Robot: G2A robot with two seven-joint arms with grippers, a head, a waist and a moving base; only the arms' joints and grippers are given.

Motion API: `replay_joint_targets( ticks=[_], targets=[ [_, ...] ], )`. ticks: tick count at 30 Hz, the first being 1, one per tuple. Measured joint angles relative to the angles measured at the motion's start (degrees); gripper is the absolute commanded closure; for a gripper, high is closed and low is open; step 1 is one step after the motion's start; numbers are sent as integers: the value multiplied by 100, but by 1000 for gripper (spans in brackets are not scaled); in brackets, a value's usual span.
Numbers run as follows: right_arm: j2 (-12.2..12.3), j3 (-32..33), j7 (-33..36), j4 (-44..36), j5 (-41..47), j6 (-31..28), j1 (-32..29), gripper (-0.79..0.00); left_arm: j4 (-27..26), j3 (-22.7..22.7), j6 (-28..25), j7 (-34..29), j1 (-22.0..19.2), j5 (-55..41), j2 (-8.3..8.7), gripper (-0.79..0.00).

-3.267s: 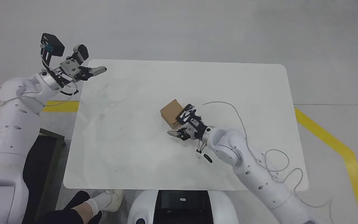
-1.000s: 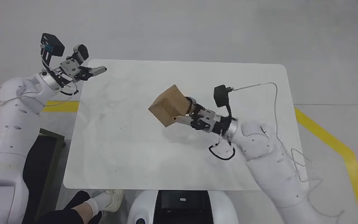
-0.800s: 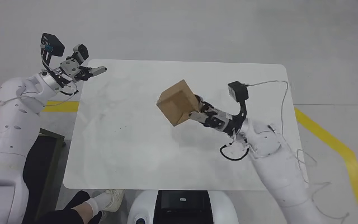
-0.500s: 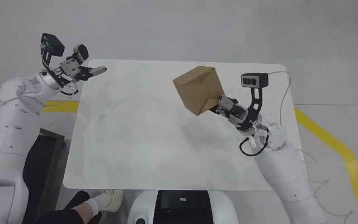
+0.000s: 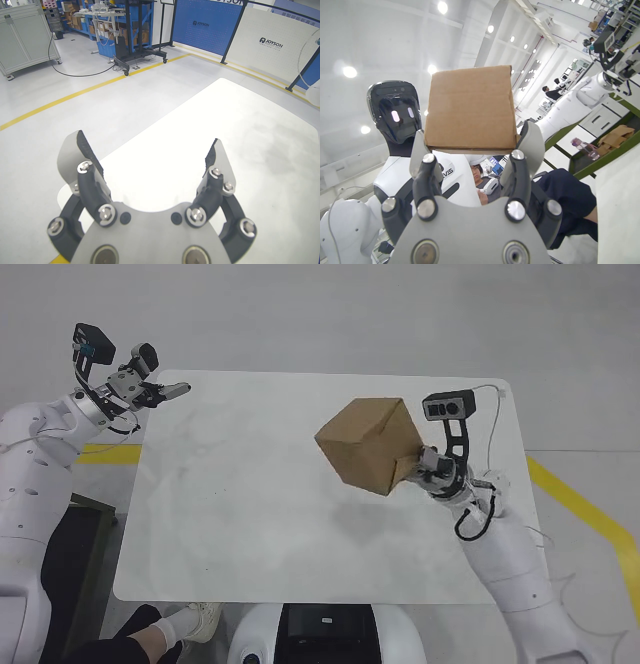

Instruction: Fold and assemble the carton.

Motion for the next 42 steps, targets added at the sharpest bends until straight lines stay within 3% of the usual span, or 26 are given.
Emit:
replay_joint_targets(
  ticks=[5, 10, 17, 21, 24, 32, 42],
  targets=[
    [44, 76, -479, 16, -1534, -476, -90, 0, 0, 0, 0, 0, 0, 0, 0, -785],
    [64, 108, -1576, -106, -3750, -648, -270, 0, 0, 0, 0, 0, 0, 0, 0, -785],
    [81, 194, -3254, -527, -6515, -27, -608, 0, 0, 0, 0, 0, 0, 0, 0, -785],
    [98, 176, -4439, -1005, -8715, 677, -961, 0, 0, 0, 0, 0, 0, 0, 0, -785],
    [108, 96, -4900, -1273, -9822, 1165, -1232, 0, 0, 0, 0, 0, 0, 0, 0, -785],
    [122, -31, -4941, -1270, -11077, 1836, -1373, 0, 0, 0, 0, 0, 0, 0, 0, -785],
    [91, -219, -4845, -952, -11204, 1829, -1292, 0, 0, 0, 0, 0, 0, 0, 0, -785]
  ],
)
